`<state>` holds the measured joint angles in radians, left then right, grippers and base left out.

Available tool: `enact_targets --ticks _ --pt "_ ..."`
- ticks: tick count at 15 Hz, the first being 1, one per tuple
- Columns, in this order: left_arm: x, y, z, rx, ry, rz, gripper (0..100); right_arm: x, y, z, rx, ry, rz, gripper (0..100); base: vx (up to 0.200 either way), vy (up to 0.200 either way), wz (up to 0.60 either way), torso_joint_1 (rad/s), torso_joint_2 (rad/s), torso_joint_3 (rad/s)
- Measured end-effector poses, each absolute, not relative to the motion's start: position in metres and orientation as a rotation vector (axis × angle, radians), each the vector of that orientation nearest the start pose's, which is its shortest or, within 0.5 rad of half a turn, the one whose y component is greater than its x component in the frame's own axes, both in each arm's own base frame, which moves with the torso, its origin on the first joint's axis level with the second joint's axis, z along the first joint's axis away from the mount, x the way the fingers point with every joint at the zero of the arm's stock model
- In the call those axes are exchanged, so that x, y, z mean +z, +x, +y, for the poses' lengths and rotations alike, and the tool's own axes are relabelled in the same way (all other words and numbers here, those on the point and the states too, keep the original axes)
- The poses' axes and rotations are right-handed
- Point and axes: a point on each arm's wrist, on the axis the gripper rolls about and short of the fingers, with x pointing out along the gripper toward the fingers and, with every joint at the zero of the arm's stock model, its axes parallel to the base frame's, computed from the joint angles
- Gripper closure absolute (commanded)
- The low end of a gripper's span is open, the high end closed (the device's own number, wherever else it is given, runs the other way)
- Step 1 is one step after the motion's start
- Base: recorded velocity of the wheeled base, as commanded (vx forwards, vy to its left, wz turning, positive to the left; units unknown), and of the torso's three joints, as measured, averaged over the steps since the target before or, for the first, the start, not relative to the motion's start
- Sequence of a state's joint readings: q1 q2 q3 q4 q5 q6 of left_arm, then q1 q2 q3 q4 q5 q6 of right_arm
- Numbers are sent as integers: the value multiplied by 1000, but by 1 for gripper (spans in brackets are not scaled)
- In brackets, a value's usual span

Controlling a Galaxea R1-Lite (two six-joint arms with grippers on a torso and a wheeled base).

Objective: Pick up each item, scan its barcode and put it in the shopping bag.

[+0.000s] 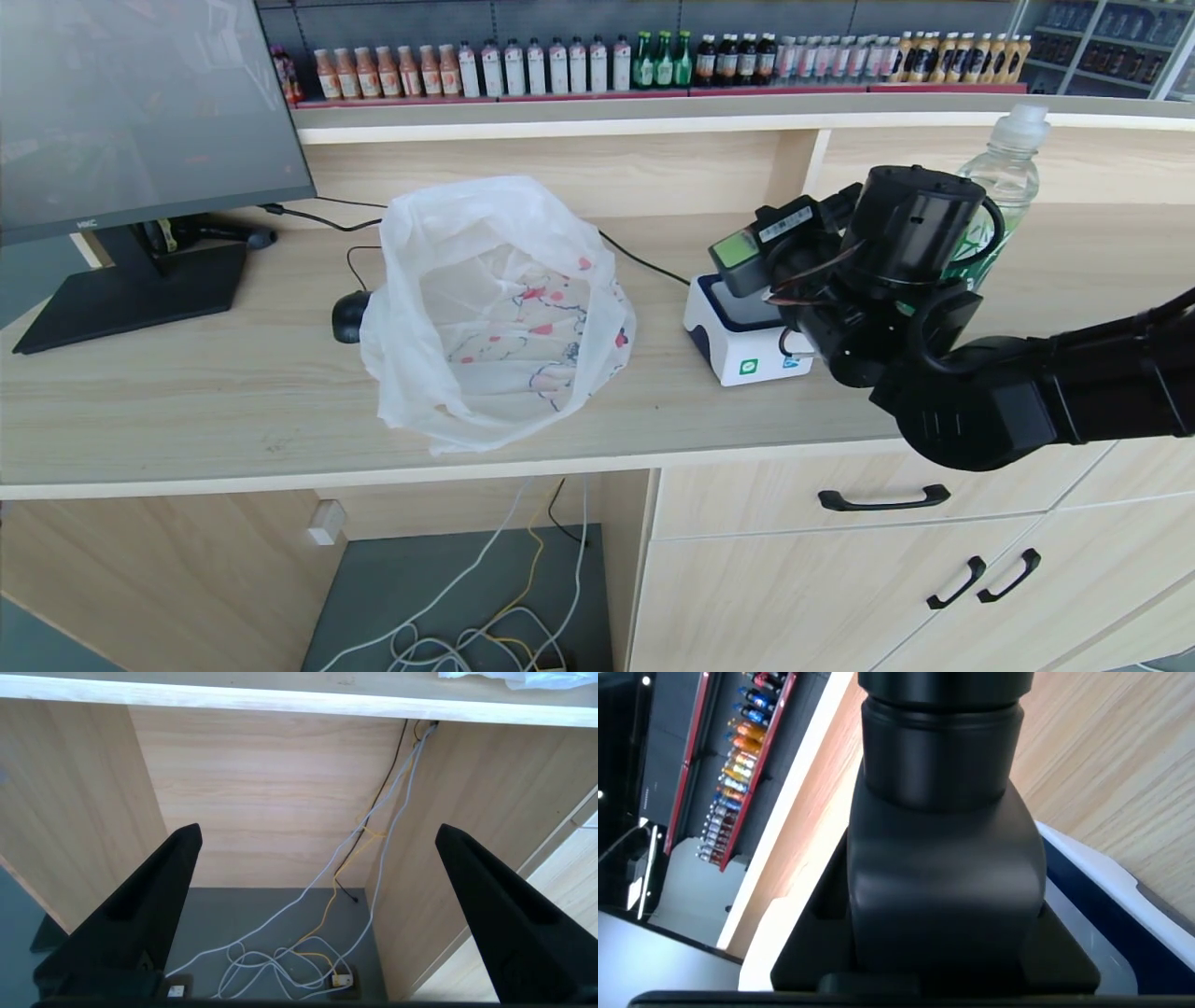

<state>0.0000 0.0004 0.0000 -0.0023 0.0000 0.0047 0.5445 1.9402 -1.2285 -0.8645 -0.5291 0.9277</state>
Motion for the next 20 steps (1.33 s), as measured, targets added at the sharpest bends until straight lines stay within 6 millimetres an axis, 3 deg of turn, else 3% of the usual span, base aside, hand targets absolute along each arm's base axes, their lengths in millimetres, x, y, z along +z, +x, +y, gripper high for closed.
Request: enact_targets --ticks 3,6,9,15,20 --pt "76 -23 0 0 5 -2 0 248 327 196 103 932 -129 100 0 0 0 0 0 0" --pt "76 -23 0 0 4 -2 0 261 296 210 180 780 -150 100 0 0 0 0 0 0" --pt "76 -23 0 0 5 -2 0 270 271 209 285 650 -312 100 0 0 0 0 0 0" --pt "76 -23 0 0 5 -2 0 222 249 196 592 245 -442 100 0 0 0 0 0 0" --pt "76 -23 0 0 4 -2 0 222 262 198 560 133 -502 100 0 0 0 0 0 0"
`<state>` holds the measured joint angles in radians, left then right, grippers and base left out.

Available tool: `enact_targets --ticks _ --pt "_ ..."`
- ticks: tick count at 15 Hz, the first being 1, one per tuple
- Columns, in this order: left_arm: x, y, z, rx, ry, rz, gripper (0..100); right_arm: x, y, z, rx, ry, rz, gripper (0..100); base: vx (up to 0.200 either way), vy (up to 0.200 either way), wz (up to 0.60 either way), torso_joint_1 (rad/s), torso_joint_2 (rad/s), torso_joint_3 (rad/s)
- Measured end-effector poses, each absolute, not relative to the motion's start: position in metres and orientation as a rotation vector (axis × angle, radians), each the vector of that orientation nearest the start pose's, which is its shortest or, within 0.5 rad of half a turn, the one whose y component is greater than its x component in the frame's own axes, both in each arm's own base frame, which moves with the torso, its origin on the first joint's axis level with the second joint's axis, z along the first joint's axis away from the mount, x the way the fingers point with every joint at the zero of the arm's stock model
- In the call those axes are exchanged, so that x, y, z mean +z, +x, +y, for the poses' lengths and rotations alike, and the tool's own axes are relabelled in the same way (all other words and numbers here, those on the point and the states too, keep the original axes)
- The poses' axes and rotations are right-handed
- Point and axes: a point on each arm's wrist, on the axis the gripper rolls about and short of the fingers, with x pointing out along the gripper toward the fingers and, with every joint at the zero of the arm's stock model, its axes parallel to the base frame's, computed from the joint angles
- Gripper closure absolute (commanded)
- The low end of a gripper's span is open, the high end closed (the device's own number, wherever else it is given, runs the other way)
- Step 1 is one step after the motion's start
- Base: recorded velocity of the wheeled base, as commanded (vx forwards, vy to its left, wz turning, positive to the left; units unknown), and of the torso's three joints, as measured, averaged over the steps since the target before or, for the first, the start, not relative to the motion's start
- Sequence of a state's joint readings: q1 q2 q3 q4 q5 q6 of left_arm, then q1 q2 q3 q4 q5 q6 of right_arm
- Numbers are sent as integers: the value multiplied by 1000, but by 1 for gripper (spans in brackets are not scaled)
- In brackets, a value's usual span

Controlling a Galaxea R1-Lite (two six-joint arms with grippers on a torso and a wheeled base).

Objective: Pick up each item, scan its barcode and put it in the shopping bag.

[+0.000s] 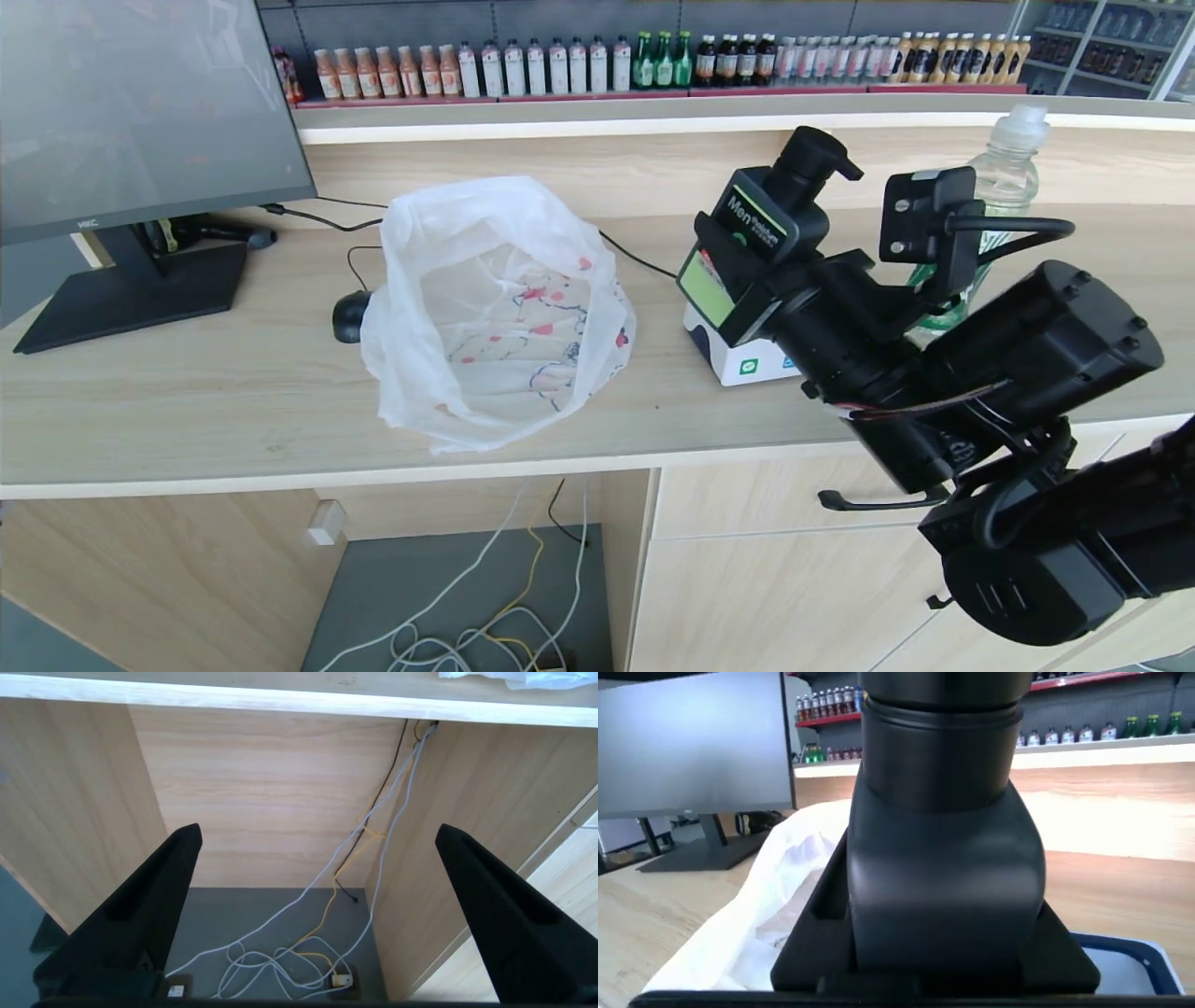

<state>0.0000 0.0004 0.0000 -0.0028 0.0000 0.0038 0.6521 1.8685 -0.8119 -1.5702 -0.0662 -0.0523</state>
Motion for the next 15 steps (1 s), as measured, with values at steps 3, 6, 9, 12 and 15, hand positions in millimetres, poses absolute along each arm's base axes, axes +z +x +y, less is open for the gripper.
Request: enact_targets --ticks 3,6,9,12,15 --pt "76 -23 0 0 3 -2 0 222 267 207 553 79 -532 100 0 0 0 0 0 0" --pt "76 -23 0 0 2 -2 0 220 270 213 561 84 -526 100 0 67 0 1 1 -1" --pt "76 -23 0 0 2 -3 0 221 271 214 563 88 -534 100 0 200 0 1 6 -1" --pt "76 -23 0 -1 2 -2 0 222 271 215 563 89 -534 100 0 200 0 7 7 2" --pt "76 -23 0 0 0 -2 0 223 271 213 559 90 -539 100 0 200 0 6 6 -2"
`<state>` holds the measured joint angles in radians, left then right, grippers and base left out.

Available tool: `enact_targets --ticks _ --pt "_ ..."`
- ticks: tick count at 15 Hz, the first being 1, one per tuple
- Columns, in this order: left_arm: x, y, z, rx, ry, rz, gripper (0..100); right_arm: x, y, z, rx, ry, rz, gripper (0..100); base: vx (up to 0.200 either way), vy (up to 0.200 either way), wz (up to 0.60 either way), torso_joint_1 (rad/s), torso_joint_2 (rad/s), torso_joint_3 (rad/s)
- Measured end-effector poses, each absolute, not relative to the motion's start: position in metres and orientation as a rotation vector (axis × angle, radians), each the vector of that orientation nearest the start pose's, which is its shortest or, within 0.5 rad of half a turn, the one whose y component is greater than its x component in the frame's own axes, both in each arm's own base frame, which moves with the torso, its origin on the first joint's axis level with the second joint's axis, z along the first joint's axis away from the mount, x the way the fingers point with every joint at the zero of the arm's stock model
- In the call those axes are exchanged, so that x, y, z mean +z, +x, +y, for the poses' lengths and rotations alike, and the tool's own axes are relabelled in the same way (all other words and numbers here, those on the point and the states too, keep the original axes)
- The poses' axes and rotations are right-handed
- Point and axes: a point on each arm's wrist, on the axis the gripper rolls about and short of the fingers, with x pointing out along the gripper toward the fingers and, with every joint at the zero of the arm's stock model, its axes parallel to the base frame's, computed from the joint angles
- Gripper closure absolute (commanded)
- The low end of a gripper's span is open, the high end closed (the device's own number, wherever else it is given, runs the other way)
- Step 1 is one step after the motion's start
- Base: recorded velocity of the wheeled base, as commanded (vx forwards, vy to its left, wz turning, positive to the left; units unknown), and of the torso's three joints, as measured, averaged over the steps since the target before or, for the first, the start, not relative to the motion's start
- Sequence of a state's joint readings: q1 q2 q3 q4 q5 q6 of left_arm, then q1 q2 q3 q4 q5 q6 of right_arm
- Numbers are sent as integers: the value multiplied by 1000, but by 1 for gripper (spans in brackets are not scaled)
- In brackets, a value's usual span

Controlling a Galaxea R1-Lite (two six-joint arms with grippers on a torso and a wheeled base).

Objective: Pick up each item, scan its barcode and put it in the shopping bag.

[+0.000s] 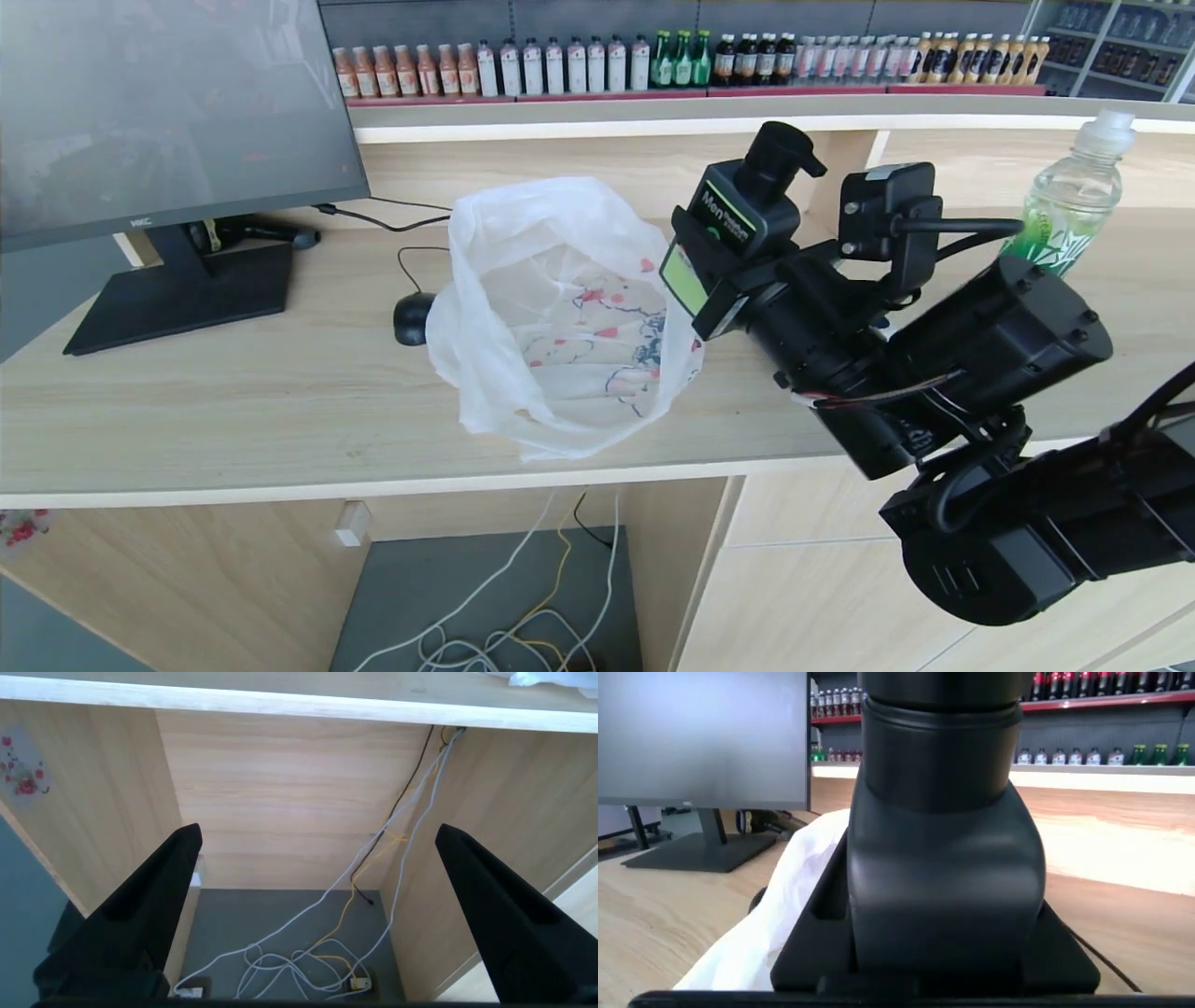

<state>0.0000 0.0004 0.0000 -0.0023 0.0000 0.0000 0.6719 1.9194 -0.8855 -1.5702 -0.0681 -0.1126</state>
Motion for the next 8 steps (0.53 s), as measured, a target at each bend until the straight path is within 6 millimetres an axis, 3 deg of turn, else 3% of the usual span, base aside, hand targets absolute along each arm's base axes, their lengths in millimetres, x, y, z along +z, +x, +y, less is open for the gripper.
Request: enact_targets --ticks 7,8 --pt "76 -23 0 0 0 -2 0 224 269 213 559 90 -541 100 0 200 0 2 2 0" --pt "76 -23 0 0 1 -2 0 224 269 212 559 91 -541 100 0 0 0 0 0 0"
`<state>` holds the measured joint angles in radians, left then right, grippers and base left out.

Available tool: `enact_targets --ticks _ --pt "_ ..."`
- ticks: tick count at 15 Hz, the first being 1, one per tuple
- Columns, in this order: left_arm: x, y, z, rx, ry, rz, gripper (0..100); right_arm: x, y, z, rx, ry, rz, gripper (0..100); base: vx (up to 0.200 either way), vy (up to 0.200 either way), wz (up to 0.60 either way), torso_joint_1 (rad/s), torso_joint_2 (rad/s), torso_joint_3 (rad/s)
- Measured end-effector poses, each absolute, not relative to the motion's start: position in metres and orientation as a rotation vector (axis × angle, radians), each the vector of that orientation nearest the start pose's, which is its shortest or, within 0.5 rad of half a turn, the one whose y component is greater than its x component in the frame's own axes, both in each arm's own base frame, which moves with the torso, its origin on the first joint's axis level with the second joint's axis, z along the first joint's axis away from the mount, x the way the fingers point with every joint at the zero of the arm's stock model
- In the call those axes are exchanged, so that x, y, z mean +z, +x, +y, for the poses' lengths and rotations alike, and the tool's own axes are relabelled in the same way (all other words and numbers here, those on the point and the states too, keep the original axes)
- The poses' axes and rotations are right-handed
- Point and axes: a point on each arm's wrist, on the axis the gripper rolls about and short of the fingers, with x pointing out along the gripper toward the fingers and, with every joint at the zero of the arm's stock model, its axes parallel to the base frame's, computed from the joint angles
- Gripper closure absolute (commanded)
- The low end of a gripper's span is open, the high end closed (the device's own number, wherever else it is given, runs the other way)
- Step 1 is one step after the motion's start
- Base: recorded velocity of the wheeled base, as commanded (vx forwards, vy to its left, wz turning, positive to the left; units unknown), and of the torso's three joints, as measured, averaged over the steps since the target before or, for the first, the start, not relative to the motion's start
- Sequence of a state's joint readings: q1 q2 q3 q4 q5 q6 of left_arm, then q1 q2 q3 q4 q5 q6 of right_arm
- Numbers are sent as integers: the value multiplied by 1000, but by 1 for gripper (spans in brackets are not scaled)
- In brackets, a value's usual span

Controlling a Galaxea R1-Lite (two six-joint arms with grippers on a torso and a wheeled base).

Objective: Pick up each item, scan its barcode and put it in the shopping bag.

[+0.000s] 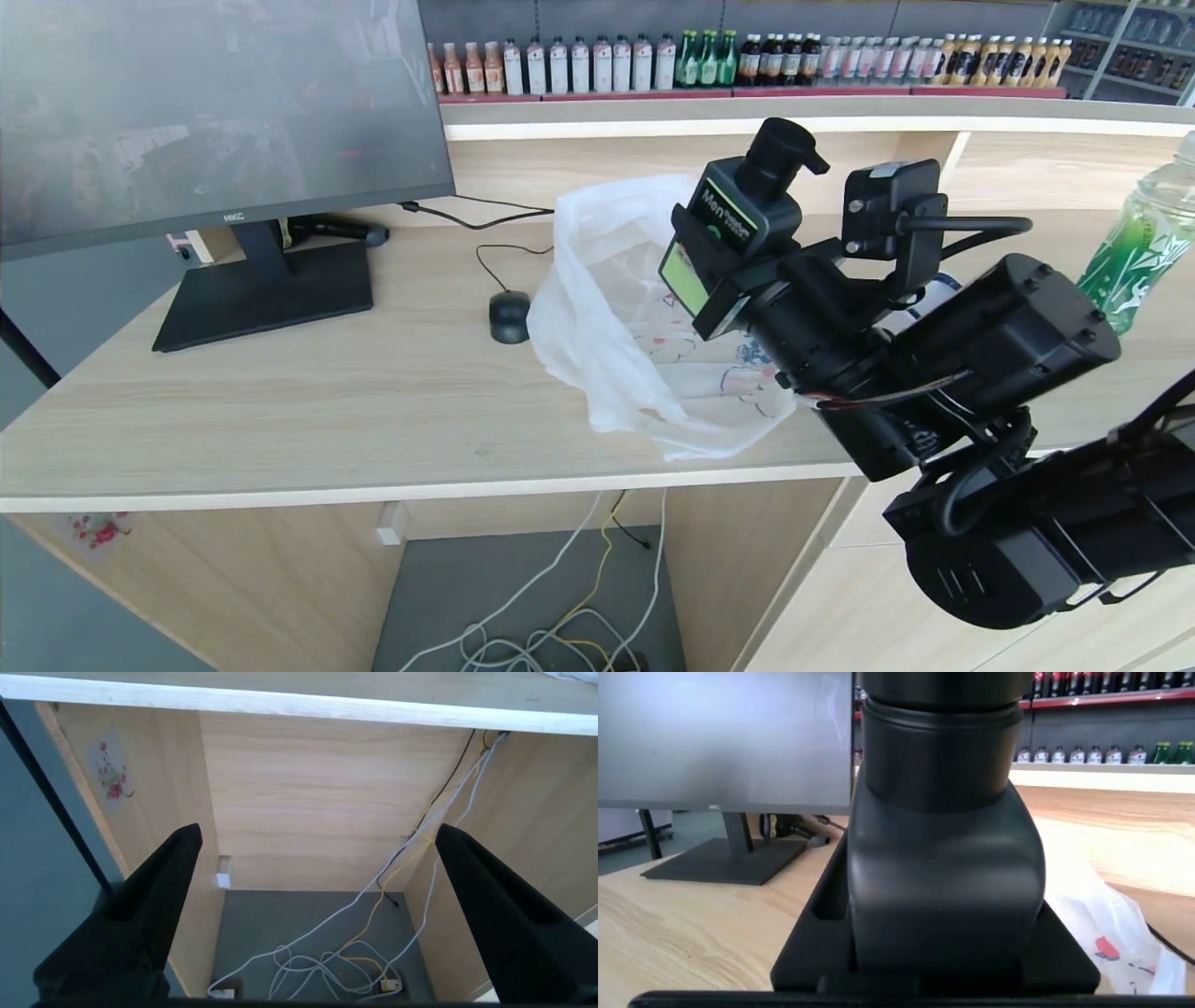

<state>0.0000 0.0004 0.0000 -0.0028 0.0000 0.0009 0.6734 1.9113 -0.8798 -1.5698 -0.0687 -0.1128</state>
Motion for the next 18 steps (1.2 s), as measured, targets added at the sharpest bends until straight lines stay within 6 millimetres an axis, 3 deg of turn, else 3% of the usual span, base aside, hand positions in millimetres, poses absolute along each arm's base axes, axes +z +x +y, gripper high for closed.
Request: enact_targets --ticks 9,15,18 --pt "76 -23 0 0 3 -3 0 233 267 211 556 74 -525 100 0 0 0 0 0 0" --pt "76 -23 0 0 3 -2 0 256 287 222 563 20 -396 100 0 0 0 0 0 0" --pt "76 -23 0 0 3 -3 0 266 303 216 535 -15 -320 100 0 0 0 0 0 0"
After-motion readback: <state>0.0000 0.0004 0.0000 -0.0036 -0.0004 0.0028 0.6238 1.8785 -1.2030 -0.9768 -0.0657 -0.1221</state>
